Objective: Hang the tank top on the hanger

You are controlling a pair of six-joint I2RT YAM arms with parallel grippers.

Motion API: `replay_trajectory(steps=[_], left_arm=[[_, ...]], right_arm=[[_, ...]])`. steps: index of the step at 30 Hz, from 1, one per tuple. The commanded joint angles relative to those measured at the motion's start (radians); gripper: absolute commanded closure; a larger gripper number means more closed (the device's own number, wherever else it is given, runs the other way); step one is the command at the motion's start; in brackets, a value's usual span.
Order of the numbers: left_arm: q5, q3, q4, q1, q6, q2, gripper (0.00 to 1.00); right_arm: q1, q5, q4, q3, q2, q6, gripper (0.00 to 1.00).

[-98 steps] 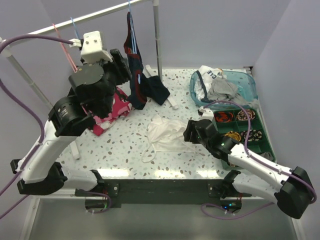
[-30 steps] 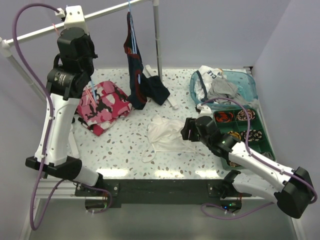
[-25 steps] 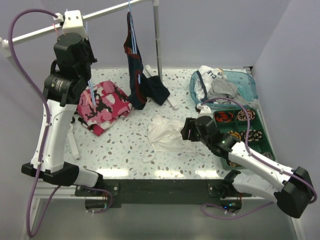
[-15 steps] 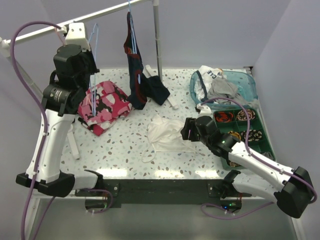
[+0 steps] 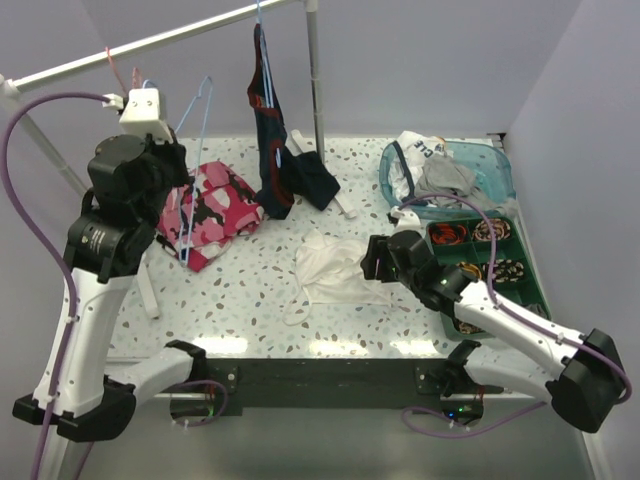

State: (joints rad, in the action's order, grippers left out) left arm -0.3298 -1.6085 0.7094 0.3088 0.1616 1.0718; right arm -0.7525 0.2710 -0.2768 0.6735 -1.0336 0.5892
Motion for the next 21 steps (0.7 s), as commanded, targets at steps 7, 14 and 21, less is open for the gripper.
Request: replay_trajectory(steps=[7, 14, 21], left_arm=[[0.159, 0.223, 0.084, 0.0, 0.042, -0.188, 1.0], [0.306, 0.383, 0.188, 0.0, 0.07, -0.312, 1.0], [0.437, 0.441, 0.257, 0.0, 0.035, -0.337, 1.0]], right_arm=[[-0.004, 0.023, 0.005, 0.067, -0.043, -0.032, 0.4], [-0.004, 0.059, 0.004, 0.06, -0.078, -0.037, 0.4], [-0.004, 0.117, -0.022, 0.028, -0.077, -0.014, 0.4]])
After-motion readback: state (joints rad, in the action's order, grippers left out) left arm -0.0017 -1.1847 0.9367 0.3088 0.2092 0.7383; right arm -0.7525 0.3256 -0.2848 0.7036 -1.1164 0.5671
